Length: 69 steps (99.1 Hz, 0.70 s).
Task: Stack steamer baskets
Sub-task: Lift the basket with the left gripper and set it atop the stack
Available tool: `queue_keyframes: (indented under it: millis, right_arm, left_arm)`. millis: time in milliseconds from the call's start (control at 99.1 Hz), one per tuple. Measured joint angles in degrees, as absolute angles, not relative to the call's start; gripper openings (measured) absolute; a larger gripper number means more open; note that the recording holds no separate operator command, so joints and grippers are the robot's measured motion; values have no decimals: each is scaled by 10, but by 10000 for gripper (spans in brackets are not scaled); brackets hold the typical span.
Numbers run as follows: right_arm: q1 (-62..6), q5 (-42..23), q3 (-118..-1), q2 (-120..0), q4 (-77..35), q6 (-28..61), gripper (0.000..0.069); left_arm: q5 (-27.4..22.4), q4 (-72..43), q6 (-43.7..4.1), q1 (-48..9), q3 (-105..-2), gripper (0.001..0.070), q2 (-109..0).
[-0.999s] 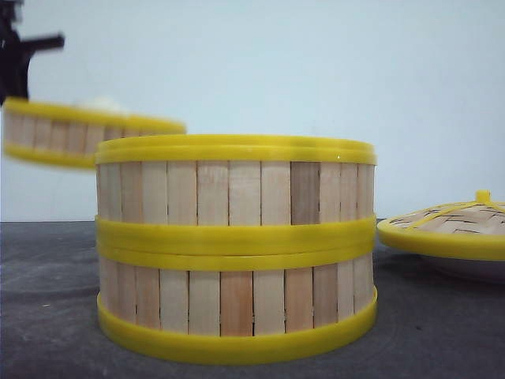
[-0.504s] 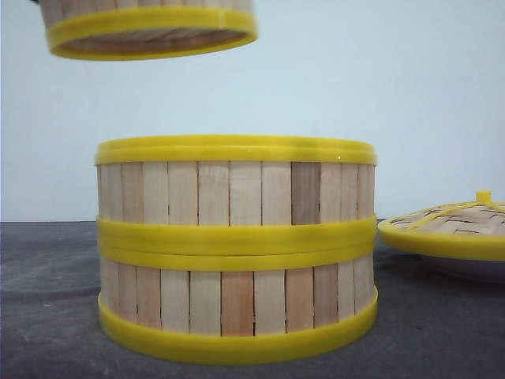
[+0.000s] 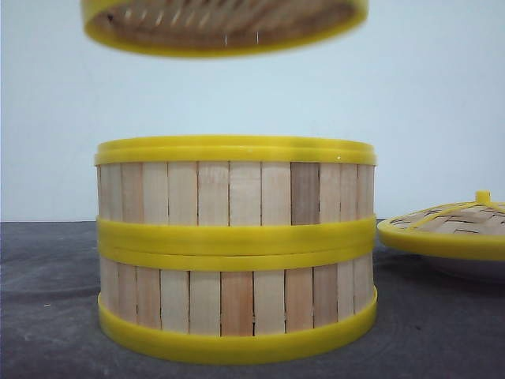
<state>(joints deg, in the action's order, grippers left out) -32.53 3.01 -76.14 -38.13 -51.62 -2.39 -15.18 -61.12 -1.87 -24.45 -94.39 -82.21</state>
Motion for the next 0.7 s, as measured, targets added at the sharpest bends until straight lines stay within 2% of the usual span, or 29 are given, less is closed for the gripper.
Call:
queue_keyframes:
  millis: [333, 696]
  right_arm:
    - [-325, 30, -761, -381, -517, -24, 335]
    - [-325, 30, -761, -381, -517, -24, 335]
  left_arm:
    - [-145, -560, -11, -245, -862, 25, -822]
    - [-153, -523, -21, -254, -829, 25, -822]
